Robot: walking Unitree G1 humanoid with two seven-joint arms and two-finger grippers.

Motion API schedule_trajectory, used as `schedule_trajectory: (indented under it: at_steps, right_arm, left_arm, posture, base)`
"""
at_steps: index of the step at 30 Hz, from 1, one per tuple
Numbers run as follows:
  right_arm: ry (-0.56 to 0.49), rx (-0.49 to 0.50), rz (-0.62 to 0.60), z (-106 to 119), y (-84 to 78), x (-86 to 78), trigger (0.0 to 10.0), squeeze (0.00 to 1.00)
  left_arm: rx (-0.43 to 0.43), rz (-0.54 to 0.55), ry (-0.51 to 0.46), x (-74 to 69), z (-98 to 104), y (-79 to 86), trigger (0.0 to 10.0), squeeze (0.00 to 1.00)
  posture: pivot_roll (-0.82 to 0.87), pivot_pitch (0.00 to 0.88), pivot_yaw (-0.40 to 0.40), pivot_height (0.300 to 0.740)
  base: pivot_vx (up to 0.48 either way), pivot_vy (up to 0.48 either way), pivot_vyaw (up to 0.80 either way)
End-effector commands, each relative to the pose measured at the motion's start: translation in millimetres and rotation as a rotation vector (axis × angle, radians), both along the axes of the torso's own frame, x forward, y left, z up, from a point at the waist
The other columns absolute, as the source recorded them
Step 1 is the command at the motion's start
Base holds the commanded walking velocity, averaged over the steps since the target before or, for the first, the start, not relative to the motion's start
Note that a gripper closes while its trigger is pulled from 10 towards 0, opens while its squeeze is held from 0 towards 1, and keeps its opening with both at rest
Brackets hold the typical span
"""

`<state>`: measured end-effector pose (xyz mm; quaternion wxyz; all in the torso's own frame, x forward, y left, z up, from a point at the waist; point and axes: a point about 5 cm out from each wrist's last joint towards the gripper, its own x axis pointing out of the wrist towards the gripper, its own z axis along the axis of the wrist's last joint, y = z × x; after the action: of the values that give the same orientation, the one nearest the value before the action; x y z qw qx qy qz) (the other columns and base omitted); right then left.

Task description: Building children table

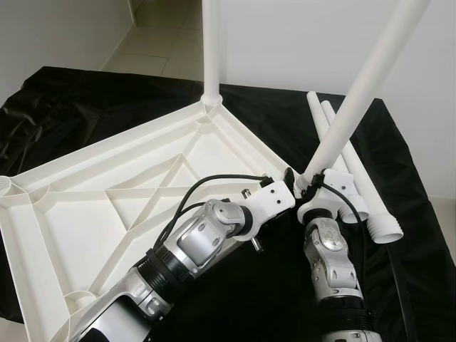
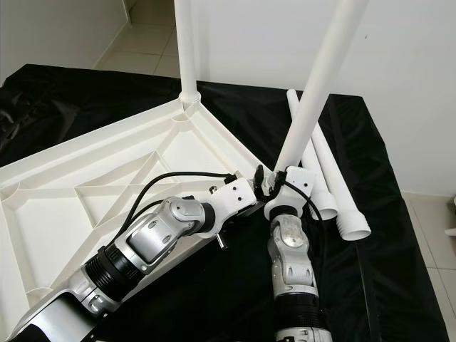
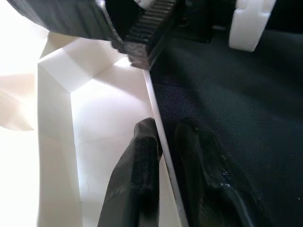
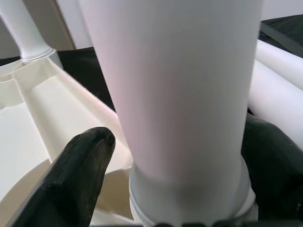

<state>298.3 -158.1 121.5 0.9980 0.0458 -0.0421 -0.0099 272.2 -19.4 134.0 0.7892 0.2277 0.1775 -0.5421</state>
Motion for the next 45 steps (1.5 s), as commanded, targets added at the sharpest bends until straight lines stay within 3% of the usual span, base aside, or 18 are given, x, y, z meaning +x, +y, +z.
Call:
schedule_trajectory:
  at_steps: [1, 3, 4, 5, 8, 13, 27, 37, 38, 39, 45]
  right_arm:
    - [0.021, 0.019, 0.077, -5.3, 6.0, -0.5, 10.0, 1.00]
    - [0.013, 0.013, 0.093, -4.2, 3.3, -0.2, 10.0, 1.00]
    - [0.003, 0.005, 0.103, -2.4, -2.6, 1.3, 10.0, 0.00]
    - [-0.009, -0.033, 0.126, 0.9, -15.0, 5.9, 10.0, 0.00]
    - [-0.013, -0.041, 0.142, 2.3, -18.9, 7.4, 10.0, 0.00]
    - [0.018, -0.109, 0.319, 1.6, -40.8, 17.4, 10.0, 0.00]
    - [0.113, -0.148, 0.510, -11.5, -58.7, 28.8, 10.0, 0.00]
    - [0.150, -0.150, 0.532, -13.6, -67.4, 34.5, 10.0, 0.00]
    - [0.150, -0.143, 0.533, -13.0, -68.7, 34.6, 2.9, 0.00]
    - [0.150, -0.140, 0.534, -12.5, -69.7, 34.4, 0.0, 0.00]
    - [0.164, -0.136, 0.557, -15.2, -73.8, 33.4, 0.0, 0.00]
  left_arm:
    - [0.066, -0.111, 0.164, -17.9, -29.2, -2.1, 10.0, 0.00]
    - [0.067, -0.111, 0.164, -17.8, -29.1, -2.0, 10.0, 0.00]
    - [0.067, -0.110, 0.163, -17.6, -29.0, -1.8, 10.0, 0.00]
    - [0.067, -0.110, 0.162, -17.4, -28.7, -1.6, 10.0, 0.00]
    - [0.067, -0.110, 0.162, -17.4, -28.6, -1.7, 10.0, 0.00]
    - [0.066, -0.109, 0.159, -16.7, -27.7, -1.7, 10.0, 0.00]
    - [0.060, -0.105, 0.155, -16.2, -25.4, -3.3, 10.0, 0.00]
    - [0.060, -0.104, 0.152, -15.5, -24.8, -4.3, 10.0, 0.00]
    - [0.060, -0.103, 0.152, -15.4, -24.7, -4.5, 10.0, 0.00]
    - [0.059, -0.102, 0.151, -15.4, -24.5, -4.6, 10.0, 0.00]
    - [0.056, -0.100, 0.151, -14.7, -23.9, -5.7, 10.0, 0.00]
  posture:
    - [-0.06, 0.084, 0.008, 0.740]
    - [-0.06, 0.084, 0.008, 0.740]
    - [-0.06, 0.083, 0.008, 0.740]
    - [-0.06, 0.081, 0.009, 0.740]
    - [-0.06, 0.081, 0.009, 0.740]
    - [-0.05, 0.079, 0.011, 0.740]
    - [-0.04, 0.073, 0.009, 0.740]
    - [-0.04, 0.067, 0.006, 0.740]
    - [-0.04, 0.066, 0.005, 0.740]
    - [-0.04, 0.066, 0.005, 0.740]
    - [-0.05, 0.060, 0.004, 0.740]
  base:
    - [0.000, 0.000, 0.00]
    - [0.000, 0.000, 0.00]
    - [0.000, 0.000, 0.00]
    - [0.000, 0.000, 0.00]
    - [0.000, 0.000, 0.00]
    - [0.000, 0.000, 0.00]
    - [0.000, 0.000, 0.00]
    - [0.000, 0.000, 0.00]
    - [0.000, 0.000, 0.00]
    - [0.000, 0.000, 0.00]
    - [0.000, 0.000, 0.00]
